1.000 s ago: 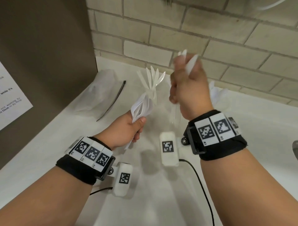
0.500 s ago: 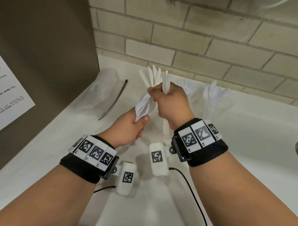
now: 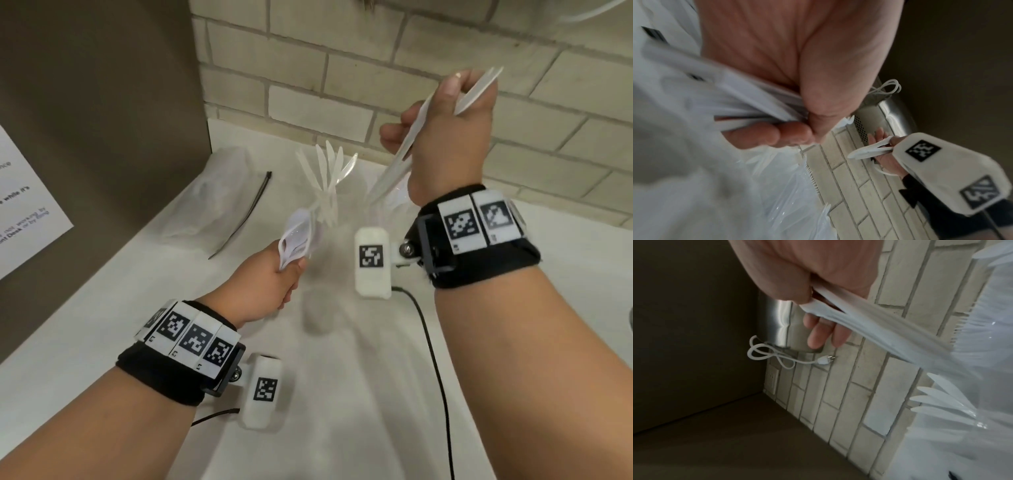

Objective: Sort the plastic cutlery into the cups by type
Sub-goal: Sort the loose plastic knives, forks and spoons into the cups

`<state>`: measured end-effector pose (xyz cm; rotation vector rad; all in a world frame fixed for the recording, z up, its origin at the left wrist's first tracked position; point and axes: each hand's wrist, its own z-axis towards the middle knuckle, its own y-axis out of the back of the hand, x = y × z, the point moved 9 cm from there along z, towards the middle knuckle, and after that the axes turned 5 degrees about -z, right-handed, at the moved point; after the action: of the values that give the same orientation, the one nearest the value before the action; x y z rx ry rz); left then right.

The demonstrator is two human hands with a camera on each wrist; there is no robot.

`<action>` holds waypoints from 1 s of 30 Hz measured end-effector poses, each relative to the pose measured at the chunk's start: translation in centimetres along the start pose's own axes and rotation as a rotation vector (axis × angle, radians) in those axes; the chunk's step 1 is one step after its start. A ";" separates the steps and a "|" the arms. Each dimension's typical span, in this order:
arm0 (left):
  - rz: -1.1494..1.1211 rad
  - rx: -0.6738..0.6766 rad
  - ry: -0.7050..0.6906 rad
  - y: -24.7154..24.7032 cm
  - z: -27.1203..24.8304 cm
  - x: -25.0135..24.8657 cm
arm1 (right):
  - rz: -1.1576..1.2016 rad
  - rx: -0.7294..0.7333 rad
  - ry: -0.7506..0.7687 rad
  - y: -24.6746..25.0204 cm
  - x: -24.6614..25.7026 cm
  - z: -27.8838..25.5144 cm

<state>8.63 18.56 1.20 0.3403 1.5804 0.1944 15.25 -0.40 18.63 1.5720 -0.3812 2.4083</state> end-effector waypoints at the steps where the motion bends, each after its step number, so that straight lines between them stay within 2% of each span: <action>1: -0.029 -0.022 0.022 0.4 0.1 0.4 | -0.003 0.004 0.016 -0.4 -0.3 0.8; 8: -0.178 -0.175 0.136 3.2 0.3 2.6 | -0.181 0.115 0.113 -5.6 -4.7 4.1; 12: -0.189 -0.197 0.137 3.8 0.2 2.8 | -0.249 0.111 0.109 -7.9 -8.3 5.8; 14: -0.220 -0.180 0.135 3.7 0.2 2.8 | -0.293 0.120 0.063 -8.6 -10.8 6.7; 16: -0.262 -0.178 0.143 3.8 0.2 2.7 | -0.299 0.186 -0.060 -9.4 -13.6 7.0; 19: -0.291 -0.187 0.132 4.3 0.6 2.4 | -0.462 0.285 -0.170 -9.5 -16.1 6.7; 24: -0.369 -0.158 0.142 3.3 0.9 2.3 | -0.379 0.248 -0.150 -8.8 -14.2 6.8; 30: -0.664 -0.024 0.168 0.8 1.1 0.8 | -0.178 0.232 -0.126 -6.5 -9.5 2.9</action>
<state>9.80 19.52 0.63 -0.2346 1.7712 -0.2788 23.66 4.19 11.57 1.7760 0.0194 2.2906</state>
